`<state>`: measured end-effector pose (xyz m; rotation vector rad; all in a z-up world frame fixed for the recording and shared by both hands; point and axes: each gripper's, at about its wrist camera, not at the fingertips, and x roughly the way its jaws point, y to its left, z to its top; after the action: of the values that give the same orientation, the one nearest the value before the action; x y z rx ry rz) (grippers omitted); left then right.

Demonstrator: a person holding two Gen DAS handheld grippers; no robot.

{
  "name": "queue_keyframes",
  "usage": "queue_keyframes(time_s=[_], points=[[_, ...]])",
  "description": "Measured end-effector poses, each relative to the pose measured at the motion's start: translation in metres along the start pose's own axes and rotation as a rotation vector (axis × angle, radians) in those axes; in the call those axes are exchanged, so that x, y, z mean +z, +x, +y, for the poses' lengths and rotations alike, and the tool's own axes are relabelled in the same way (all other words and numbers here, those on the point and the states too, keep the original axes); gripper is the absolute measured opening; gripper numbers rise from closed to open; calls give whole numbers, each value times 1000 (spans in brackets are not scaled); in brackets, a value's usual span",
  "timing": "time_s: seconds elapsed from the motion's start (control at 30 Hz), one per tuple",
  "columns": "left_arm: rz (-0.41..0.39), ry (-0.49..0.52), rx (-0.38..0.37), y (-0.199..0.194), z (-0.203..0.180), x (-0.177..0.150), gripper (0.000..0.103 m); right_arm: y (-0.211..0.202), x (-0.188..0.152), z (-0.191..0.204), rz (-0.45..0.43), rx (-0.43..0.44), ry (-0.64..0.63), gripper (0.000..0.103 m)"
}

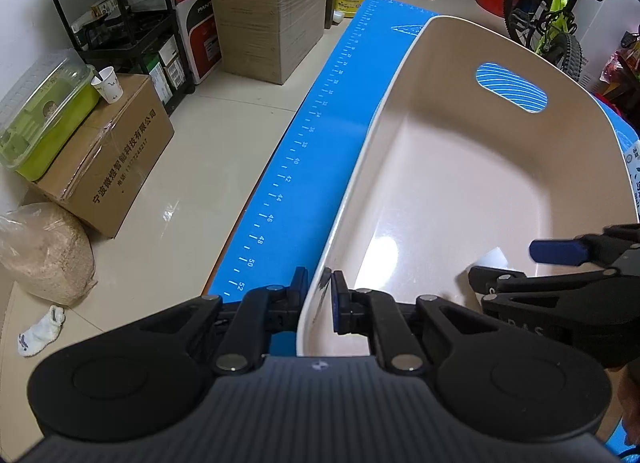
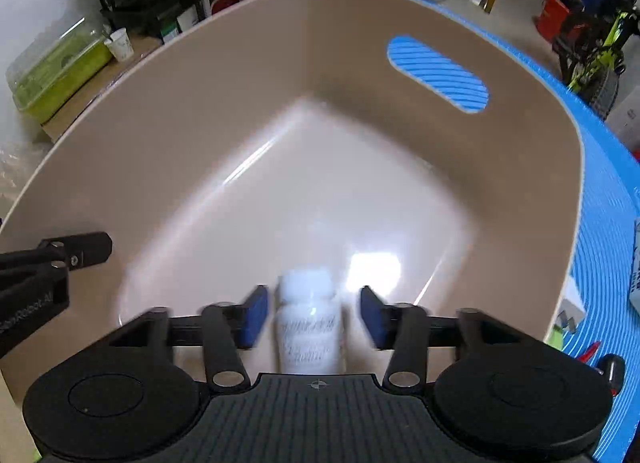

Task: Organize rigid objects
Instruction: 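Carry the pill bottle into the beige bin and open the right gripper, then grasp the yellow toy part with the right gripper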

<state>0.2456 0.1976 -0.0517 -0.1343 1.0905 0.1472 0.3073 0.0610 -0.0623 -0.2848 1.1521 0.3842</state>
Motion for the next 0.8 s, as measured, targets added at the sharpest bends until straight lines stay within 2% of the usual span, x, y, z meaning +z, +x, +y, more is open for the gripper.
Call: queue_keyframes(time_s=[0.13,0.3,0.5,0.63,0.8], points=[[0,1,2,0,-1,0,14,-28,-7,-7,-73,33,16,68],[-1,4,5,0,0,0,14,-77,-10,-25,-196,33,51,74],[-3,7,10,0,0,0,15,-123,-37,-82,-299,-57,106,79],[-3,7,11,0,0,0,15,-130,-66,-121,-295,-125,143,84],[-4,6,16,0,-1,0,15,-108,-93,-155,-197,-176,156,86]])
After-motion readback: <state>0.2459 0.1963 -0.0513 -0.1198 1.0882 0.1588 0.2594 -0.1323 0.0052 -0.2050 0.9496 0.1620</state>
